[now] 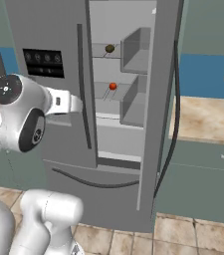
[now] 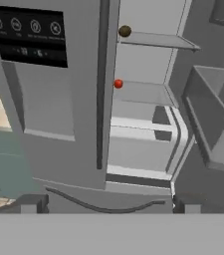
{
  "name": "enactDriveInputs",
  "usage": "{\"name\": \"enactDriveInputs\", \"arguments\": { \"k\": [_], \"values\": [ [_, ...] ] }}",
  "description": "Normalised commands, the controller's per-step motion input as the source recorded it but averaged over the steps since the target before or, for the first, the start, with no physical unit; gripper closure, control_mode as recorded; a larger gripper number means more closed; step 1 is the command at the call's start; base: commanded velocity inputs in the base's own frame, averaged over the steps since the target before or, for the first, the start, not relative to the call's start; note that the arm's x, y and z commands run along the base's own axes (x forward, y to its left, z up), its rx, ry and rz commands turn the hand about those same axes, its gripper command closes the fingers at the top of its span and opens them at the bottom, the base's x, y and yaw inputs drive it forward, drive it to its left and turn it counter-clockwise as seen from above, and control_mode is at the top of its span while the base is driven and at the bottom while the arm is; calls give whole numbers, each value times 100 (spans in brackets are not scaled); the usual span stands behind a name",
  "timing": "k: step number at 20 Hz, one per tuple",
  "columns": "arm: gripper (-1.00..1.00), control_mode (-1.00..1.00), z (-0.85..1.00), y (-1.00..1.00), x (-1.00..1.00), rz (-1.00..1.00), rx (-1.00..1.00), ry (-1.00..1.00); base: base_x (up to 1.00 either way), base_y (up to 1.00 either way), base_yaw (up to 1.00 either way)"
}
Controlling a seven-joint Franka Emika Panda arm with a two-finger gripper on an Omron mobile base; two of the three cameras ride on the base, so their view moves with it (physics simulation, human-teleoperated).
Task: Retrieve the kiwi and apple from the fridge and place them into the bowl on the dining table.
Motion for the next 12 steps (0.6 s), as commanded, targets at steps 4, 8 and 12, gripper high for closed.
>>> {"name": "enactDriveInputs", "arguments": {
  "k": [4,8,12],
  "values": [
    [-100,-100,-12,32,100,38,4,0,0,0,0],
    [-100,-100,-14,37,100,19,0,0,0,0,0],
    [-100,-100,-4,25,91,-1,0,0,0,0,0]
  ]
}}
